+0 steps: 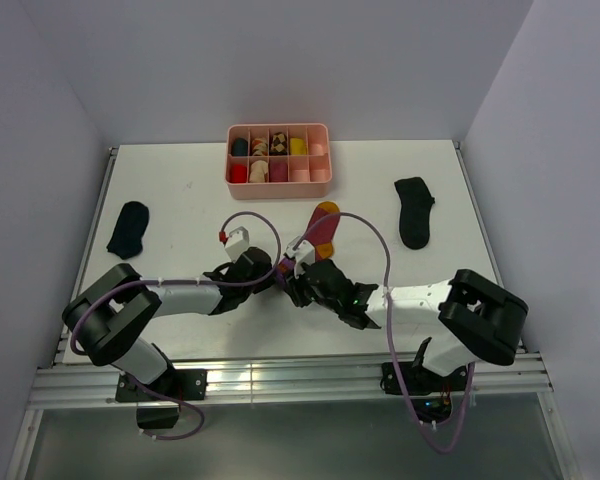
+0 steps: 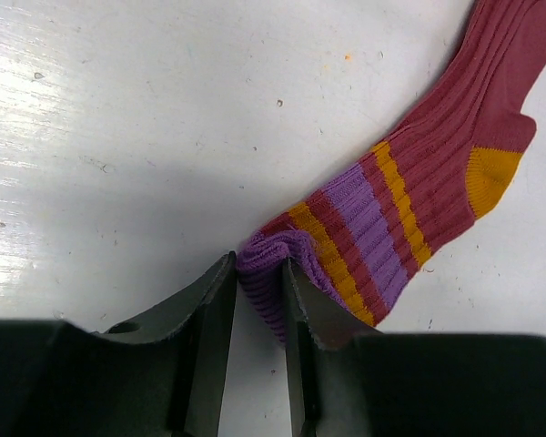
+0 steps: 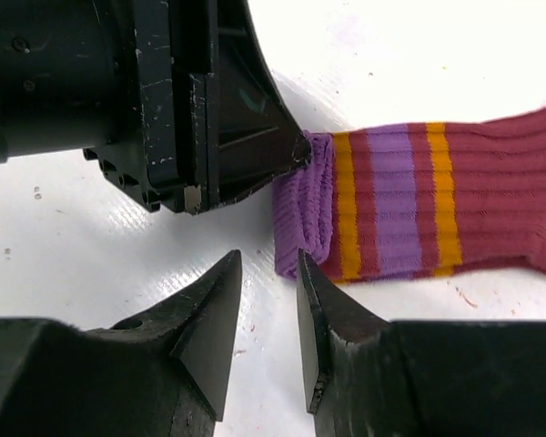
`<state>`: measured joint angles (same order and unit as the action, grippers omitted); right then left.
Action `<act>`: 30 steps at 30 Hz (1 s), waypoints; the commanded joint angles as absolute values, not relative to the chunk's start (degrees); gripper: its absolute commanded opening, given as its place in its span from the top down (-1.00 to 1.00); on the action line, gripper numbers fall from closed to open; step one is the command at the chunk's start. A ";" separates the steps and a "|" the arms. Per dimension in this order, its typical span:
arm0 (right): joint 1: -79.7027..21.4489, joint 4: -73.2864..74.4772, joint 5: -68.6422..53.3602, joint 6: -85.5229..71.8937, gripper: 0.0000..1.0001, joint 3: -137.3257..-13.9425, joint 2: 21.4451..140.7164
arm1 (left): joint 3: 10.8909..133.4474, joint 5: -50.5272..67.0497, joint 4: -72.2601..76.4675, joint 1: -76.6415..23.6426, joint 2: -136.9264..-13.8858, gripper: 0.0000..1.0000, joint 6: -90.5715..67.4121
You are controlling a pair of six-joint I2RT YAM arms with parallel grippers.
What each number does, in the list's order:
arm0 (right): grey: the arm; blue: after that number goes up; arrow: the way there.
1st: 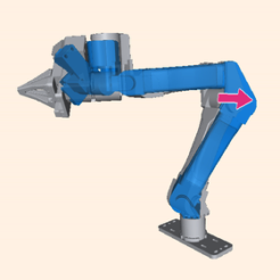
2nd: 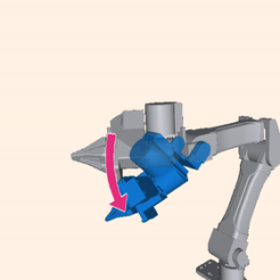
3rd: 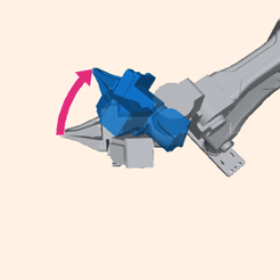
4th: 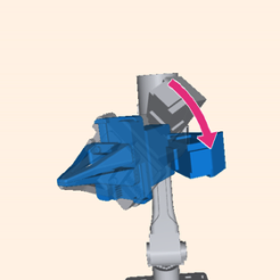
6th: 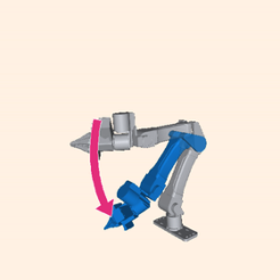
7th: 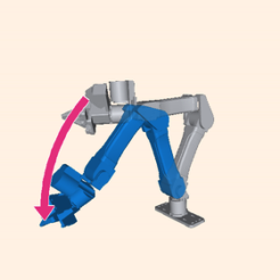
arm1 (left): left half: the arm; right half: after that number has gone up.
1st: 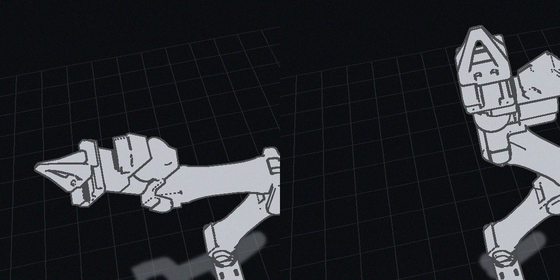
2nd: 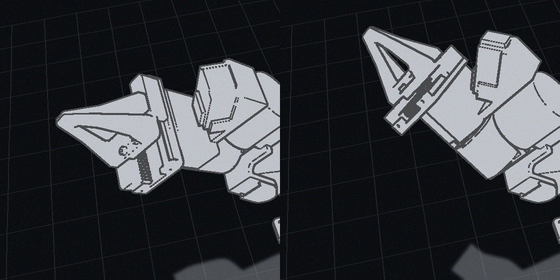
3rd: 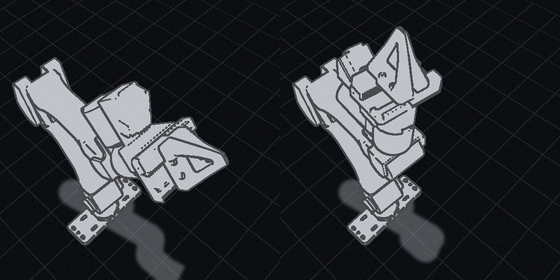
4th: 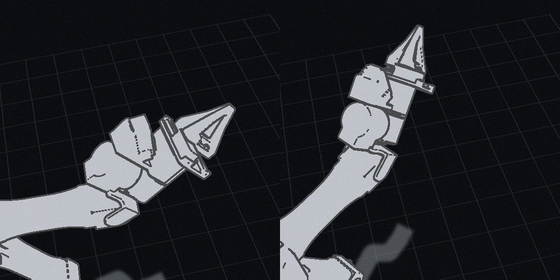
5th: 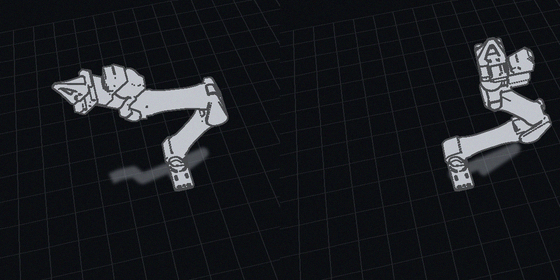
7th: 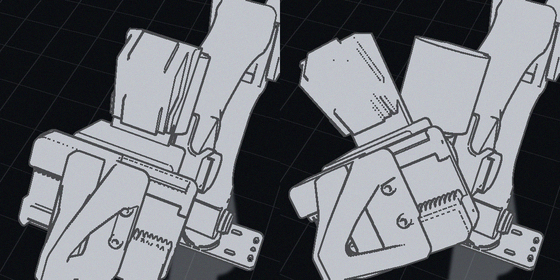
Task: Roll the socks
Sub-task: Roll the sock at the center of the board.
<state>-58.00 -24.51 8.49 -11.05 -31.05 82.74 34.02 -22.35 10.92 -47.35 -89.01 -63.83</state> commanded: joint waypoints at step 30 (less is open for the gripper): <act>-58.27 -28.74 6.60 -7.04 0.03 -33.31 84.01 | 35.07 -21.97 3.52 -47.55 -89.65 0.33 -59.06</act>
<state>-58.00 -28.03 7.77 -9.37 -31.73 83.31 34.76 -22.35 9.67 -47.35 -89.01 -61.47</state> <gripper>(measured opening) 0.488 0.334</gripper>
